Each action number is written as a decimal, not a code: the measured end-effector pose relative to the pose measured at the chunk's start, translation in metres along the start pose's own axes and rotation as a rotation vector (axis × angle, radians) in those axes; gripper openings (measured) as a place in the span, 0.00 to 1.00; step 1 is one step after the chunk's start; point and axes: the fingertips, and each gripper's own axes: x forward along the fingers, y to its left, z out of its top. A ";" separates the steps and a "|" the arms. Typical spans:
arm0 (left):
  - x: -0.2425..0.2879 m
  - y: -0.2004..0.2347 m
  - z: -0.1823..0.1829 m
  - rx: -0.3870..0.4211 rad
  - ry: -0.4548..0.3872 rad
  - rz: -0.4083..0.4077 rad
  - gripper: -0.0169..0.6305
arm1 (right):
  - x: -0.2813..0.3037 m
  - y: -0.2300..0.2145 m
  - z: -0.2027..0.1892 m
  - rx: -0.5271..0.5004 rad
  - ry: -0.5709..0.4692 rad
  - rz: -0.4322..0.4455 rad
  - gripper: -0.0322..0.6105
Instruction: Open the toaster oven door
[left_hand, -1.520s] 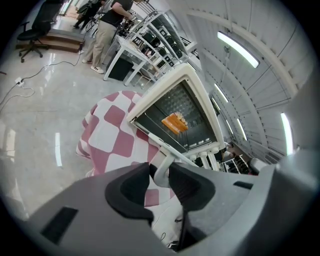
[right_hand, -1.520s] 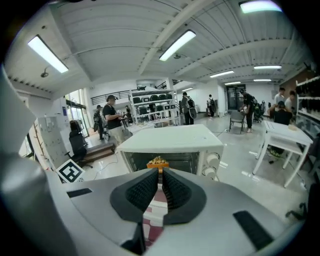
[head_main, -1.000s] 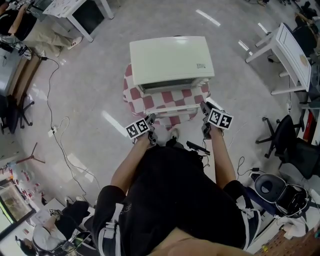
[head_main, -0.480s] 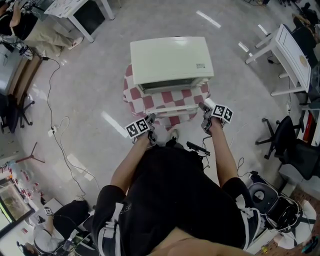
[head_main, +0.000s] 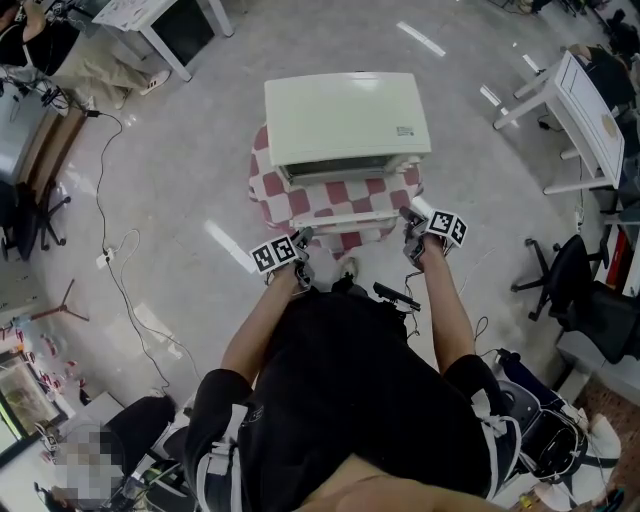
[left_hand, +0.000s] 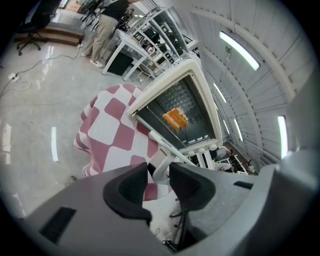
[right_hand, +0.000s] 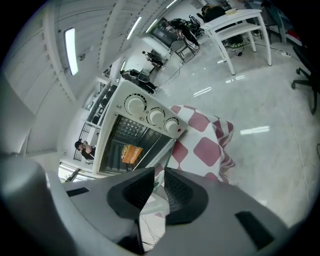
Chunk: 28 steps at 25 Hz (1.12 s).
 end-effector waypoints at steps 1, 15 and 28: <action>-0.002 0.000 -0.002 -0.022 0.014 -0.027 0.24 | 0.000 0.000 -0.001 0.000 0.000 0.001 0.17; -0.039 0.018 0.042 -0.204 -0.048 -0.256 0.39 | 0.001 -0.007 -0.005 -0.043 0.010 -0.012 0.17; -0.010 0.013 0.026 -0.021 0.181 -0.167 0.20 | 0.004 -0.014 -0.016 -0.152 0.081 -0.048 0.17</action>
